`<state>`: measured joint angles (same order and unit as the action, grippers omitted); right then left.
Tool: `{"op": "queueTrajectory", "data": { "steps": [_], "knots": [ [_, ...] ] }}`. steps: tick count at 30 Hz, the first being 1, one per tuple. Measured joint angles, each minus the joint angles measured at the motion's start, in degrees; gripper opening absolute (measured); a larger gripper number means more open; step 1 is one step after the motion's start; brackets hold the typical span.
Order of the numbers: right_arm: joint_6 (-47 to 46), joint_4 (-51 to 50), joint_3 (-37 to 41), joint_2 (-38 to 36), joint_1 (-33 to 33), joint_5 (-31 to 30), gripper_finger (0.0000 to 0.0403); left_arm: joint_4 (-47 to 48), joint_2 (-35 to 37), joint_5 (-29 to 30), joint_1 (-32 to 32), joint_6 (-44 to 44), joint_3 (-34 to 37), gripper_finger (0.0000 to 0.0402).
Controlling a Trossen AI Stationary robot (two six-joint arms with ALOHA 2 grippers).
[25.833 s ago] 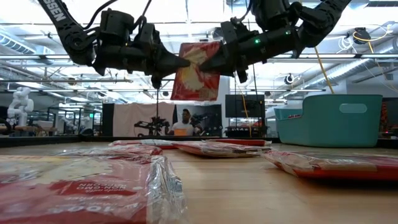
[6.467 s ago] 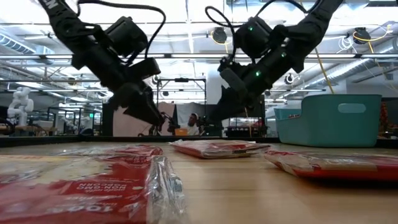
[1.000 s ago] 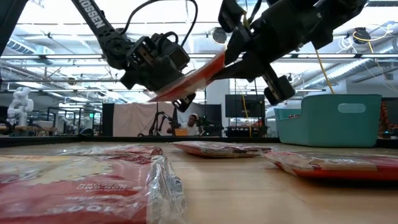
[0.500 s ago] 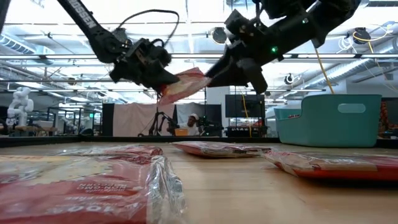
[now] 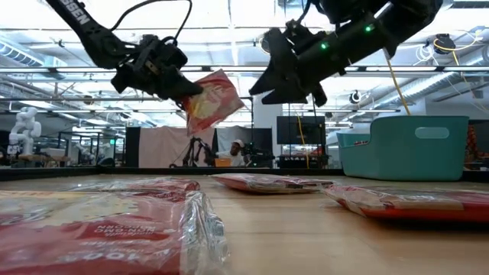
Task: Sort popcorn bags into baskets
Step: Put the red popcorn bag into the green bin
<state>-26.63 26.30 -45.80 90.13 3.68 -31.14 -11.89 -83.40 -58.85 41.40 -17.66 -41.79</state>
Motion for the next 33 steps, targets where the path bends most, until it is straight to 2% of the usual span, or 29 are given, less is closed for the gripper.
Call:
{"op": "queueTrajectory", "data": {
  "steps": [4,7,13,22,29,33],
  "knots": [
    [-10.7,0.6,-0.1,0.0,-1.6,6.2,0.0194,-15.8,0.0,4.5,-4.3,4.9,5.0,0.0019],
    [-14.8,1.5,0.0,0.0,-2.6,12.4,0.0197,-21.7,0.0,6.9,-7.5,5.6,6.7,0.002],
    [-13.1,1.8,0.0,-0.3,-3.5,16.6,0.0195,-21.9,0.0,11.6,-10.0,6.0,6.7,0.002],
    [-12.1,-6.5,-0.1,-7.9,-4.8,12.8,0.0193,-18.0,-0.1,12.3,-8.8,8.1,6.6,0.0021],
    [-11.7,-6.3,-0.1,-6.4,-6.2,16.0,0.0192,-19.4,-0.1,14.1,-12.0,7.7,6.6,0.0021],
    [-11.7,-2.3,-0.1,-4.5,-6.1,19.5,0.0192,-19.5,-0.1,15.0,-12.6,7.2,6.6,0.0021]
  ]
}}
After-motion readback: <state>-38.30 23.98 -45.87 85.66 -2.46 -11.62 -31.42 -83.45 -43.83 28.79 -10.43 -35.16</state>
